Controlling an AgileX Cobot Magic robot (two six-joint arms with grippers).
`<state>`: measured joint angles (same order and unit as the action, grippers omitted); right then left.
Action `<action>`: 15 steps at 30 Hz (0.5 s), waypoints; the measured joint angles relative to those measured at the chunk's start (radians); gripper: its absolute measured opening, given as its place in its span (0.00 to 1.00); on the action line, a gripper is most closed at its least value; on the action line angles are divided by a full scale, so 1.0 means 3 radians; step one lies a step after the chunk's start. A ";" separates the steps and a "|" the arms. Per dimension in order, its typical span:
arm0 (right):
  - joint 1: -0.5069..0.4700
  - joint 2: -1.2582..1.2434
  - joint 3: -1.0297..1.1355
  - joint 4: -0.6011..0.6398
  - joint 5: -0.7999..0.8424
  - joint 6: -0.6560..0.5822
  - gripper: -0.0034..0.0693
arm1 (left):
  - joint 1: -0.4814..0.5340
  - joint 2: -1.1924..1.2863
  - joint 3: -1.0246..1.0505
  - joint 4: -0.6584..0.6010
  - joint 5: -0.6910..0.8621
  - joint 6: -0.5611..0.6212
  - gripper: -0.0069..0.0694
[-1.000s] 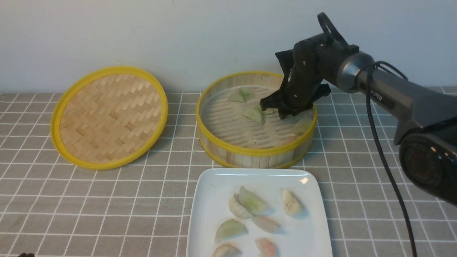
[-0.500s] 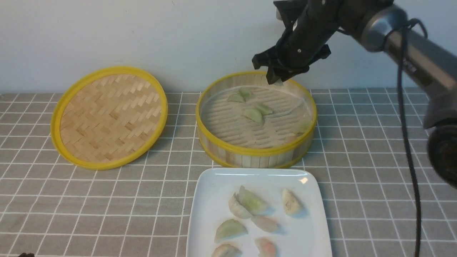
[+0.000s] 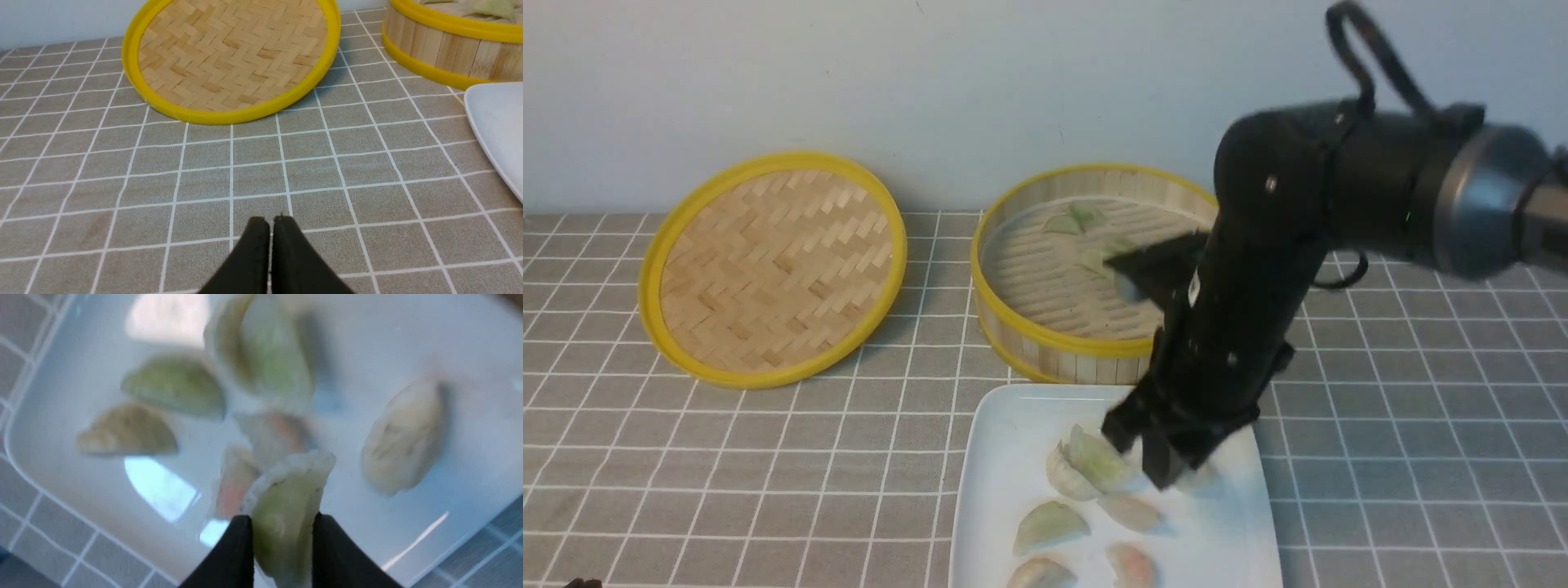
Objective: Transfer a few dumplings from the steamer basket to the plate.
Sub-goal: Use the right arm to put the dumpling into the plate
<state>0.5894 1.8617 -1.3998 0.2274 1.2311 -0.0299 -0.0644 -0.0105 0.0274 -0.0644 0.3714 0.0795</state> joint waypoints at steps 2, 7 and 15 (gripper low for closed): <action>0.0060 0.0000 0.0188 -0.0020 -0.0108 0.0070 0.27 | 0.0000 0.0000 0.0000 0.0000 0.0000 0.0000 0.08; 0.0069 -0.0003 0.0298 -0.0089 -0.0198 0.0145 0.27 | 0.0000 0.0000 0.0000 0.0000 0.0000 0.0000 0.08; 0.0069 -0.0003 0.0298 -0.0103 -0.0218 0.0205 0.48 | 0.0000 0.0000 0.0000 0.0000 0.0000 0.0000 0.08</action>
<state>0.6100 1.8609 -1.3104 0.1964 1.1658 0.0316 -0.0644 -0.0105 0.0274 -0.0644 0.3714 0.0795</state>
